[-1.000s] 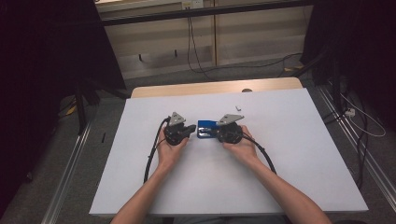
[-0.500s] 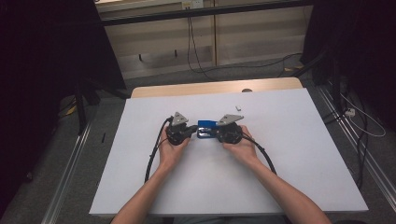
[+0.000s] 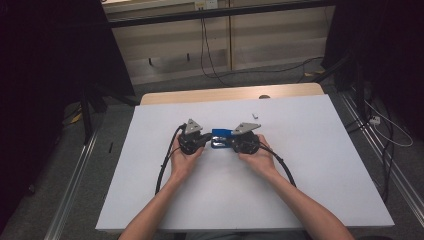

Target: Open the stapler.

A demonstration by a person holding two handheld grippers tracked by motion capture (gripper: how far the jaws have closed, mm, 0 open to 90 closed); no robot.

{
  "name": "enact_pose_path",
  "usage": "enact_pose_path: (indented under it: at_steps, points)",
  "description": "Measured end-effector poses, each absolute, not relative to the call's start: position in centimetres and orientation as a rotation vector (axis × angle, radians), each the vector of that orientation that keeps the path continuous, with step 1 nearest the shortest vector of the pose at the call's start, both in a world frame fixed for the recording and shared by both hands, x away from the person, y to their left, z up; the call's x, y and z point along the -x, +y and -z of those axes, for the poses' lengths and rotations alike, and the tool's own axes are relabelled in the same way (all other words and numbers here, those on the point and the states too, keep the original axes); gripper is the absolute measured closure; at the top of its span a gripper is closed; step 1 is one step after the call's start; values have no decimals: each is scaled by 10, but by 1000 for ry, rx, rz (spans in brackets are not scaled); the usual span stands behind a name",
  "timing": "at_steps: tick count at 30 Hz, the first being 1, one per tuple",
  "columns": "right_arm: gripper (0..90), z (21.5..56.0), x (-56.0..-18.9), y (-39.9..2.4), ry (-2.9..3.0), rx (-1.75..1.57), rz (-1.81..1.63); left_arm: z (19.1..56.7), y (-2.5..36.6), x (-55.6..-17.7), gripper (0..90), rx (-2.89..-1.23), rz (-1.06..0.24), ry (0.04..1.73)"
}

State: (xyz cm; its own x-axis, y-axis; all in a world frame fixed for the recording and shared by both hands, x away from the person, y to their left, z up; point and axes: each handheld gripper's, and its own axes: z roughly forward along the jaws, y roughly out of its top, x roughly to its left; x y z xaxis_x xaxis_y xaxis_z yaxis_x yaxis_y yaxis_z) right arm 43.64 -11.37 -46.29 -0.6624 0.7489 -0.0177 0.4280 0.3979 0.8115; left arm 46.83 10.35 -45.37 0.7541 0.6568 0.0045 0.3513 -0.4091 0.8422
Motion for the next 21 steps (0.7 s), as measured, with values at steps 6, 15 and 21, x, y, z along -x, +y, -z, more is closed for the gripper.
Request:
enact_pose_path:
  at_steps: [6, 15, 21]
  points:
    - [900, 463, -437, -114, 2280, -1019, -1160, 450, 103, -469, 900, -2017, -418, 760]
    - [900, 463, -438, -115, 2283, -1024, -1166, 448, 102, -471, 900, -1999, -420, 762]
    - [900, 463, -438, -115, 2284, -1029, -1167, 445, 100, -470, 900, -1984, -433, 779]
